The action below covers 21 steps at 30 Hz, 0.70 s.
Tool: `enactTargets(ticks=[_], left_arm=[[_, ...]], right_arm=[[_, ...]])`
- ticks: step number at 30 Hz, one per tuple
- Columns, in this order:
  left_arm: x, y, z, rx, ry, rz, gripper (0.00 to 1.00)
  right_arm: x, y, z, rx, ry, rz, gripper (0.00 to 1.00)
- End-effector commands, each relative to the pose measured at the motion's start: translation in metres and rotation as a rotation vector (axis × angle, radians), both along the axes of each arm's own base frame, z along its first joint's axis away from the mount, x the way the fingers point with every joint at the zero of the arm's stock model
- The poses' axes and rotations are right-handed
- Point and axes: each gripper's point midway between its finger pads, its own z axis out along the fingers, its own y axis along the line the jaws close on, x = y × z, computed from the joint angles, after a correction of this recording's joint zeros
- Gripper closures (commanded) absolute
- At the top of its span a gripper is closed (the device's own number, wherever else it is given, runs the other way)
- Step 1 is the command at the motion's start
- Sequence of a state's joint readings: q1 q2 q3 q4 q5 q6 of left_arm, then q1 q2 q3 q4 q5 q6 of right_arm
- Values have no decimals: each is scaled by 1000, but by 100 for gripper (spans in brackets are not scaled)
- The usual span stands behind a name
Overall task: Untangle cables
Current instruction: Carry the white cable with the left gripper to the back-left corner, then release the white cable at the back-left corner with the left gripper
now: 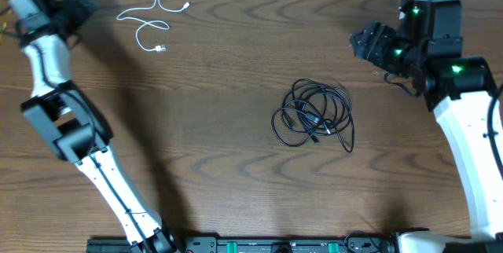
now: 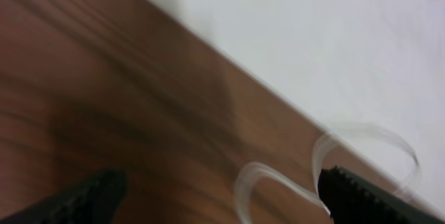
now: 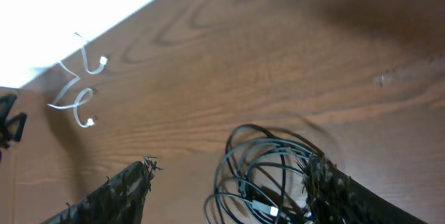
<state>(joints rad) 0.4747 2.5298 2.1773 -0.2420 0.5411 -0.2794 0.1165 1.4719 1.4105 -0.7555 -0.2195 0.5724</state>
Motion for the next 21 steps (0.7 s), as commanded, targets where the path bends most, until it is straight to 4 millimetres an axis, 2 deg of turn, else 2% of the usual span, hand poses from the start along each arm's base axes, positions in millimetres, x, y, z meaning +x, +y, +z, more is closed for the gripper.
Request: enactTargets(ticks=[1, 3, 7, 11, 12, 16, 21], left_arm=[[11, -47, 22, 20, 1, -71, 6], [12, -57, 14, 41, 44, -54, 5], [14, -63, 6, 88, 83, -19, 5], [18, -74, -6, 84, 96, -29, 5], [18, -75, -10, 78, 105, -28, 8], [12, -63, -31, 44, 174, 92, 9], [4, -47, -39, 104, 218, 162, 9]], right_arm=[[1, 4, -14, -15, 40, 18, 31], [1, 5, -20, -18, 60, 20, 31], [0, 6, -29, -22, 92, 23, 30], [-1, 6, -31, -23, 98, 23, 29], [0, 6, -31, -23, 97, 23, 29], [-1, 6, -32, -24, 102, 23, 29], [-1, 6, -32, -24, 103, 23, 29]])
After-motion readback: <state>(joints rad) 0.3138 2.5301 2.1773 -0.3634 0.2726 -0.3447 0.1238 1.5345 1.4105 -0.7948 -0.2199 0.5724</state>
